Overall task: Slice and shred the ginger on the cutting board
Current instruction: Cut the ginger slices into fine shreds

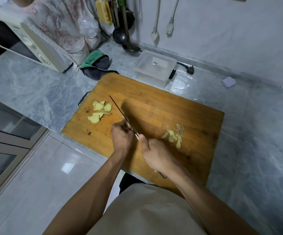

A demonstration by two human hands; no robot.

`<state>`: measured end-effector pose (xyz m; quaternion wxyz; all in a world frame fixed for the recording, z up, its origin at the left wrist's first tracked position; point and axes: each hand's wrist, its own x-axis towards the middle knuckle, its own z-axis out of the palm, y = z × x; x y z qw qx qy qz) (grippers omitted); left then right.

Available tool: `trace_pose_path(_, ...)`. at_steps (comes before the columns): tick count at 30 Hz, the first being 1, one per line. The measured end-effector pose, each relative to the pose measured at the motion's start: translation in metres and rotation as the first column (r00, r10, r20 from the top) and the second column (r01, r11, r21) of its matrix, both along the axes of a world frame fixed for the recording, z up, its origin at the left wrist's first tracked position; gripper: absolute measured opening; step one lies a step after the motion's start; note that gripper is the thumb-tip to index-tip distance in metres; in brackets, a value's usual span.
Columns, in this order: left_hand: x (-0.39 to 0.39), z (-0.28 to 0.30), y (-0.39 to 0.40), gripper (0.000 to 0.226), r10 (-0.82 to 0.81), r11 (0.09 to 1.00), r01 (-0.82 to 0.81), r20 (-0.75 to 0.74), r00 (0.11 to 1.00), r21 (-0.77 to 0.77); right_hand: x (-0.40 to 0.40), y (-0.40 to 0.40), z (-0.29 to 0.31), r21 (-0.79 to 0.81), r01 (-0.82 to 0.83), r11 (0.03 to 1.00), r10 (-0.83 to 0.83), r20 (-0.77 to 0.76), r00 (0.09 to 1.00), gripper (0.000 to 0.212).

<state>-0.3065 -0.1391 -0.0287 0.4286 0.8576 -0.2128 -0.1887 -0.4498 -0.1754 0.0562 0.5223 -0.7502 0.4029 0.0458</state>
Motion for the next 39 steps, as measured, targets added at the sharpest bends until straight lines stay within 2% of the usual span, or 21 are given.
trace_pose_path(3,-0.003,0.002,-0.001,0.012,0.034,0.999,-0.034,-0.008,0.999,-0.01,0.002,0.003,-0.001,-0.017,0.005,1.0,-0.005,0.004,1.0,0.068)
trace_pose_path(8,-0.005,0.002,0.001,0.022,0.036,0.998,-0.036,-0.002,0.999,-0.043,0.005,0.006,-0.005,-0.029,0.009,1.0,-0.01,-0.014,1.0,0.063)
trace_pose_path(18,-0.003,0.007,0.003,0.02,0.001,0.999,-0.001,0.018,1.0,-0.036,0.007,0.008,-0.016,-0.025,0.017,1.0,-0.018,-0.016,1.0,0.065)
trace_pose_path(31,-0.004,0.011,0.003,0.02,0.008,0.999,-0.01,-0.03,1.0,-0.046,0.009,0.01,-0.024,-0.035,-0.006,0.999,0.005,-0.02,1.0,0.059)
trace_pose_path(39,-0.001,0.005,0.004,0.02,0.002,0.999,-0.003,-0.018,1.0,-0.042,0.025,0.001,-0.024,0.007,0.03,1.0,-0.03,0.009,0.999,0.065)
